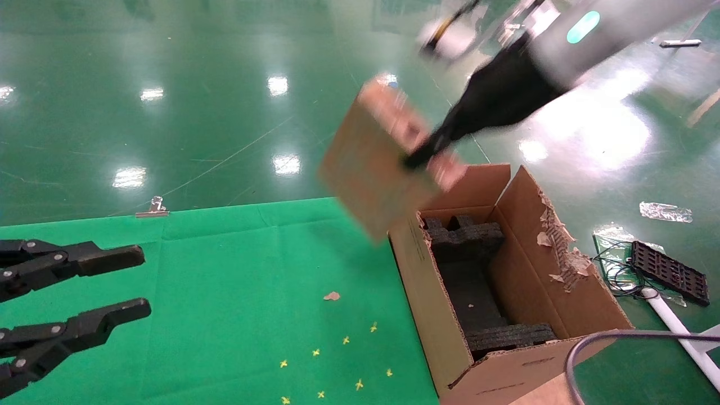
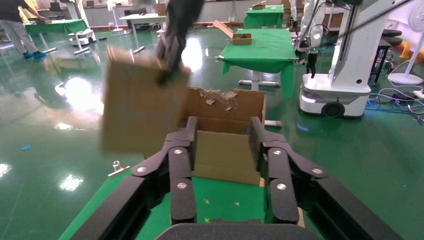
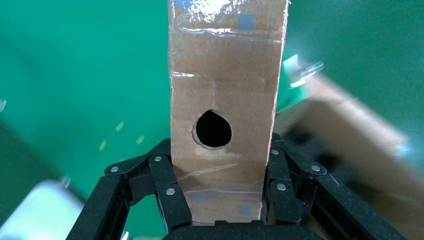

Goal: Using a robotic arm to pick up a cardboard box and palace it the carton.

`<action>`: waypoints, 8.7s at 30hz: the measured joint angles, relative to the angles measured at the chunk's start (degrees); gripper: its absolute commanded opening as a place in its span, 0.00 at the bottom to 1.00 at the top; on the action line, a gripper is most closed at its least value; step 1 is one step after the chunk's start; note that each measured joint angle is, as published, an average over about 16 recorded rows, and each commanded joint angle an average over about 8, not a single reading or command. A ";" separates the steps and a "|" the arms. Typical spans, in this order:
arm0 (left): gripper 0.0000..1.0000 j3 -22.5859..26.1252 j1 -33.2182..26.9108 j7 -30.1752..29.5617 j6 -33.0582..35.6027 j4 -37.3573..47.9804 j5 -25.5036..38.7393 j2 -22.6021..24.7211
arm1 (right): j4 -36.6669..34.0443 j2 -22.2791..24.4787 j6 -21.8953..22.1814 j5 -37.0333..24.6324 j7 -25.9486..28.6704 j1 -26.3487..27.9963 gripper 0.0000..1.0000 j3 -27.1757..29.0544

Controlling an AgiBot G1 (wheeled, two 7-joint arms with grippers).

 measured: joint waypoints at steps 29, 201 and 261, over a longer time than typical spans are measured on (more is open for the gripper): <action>1.00 0.10 -0.02 0.05 -0.04 0.00 -0.07 -0.04 | -22.89 6.77 -1.51 -7.37 3.76 -8.39 0.00 -5.49; 1.00 0.62 -0.13 0.33 -0.26 0.09 -0.44 -0.25 | 46.29 19.76 -3.14 18.49 -38.25 -75.42 1.00 91.64; 1.00 0.61 -0.14 0.32 -0.25 0.09 -0.44 -0.25 | 44.31 19.41 -2.59 17.92 -37.71 -73.54 1.00 89.15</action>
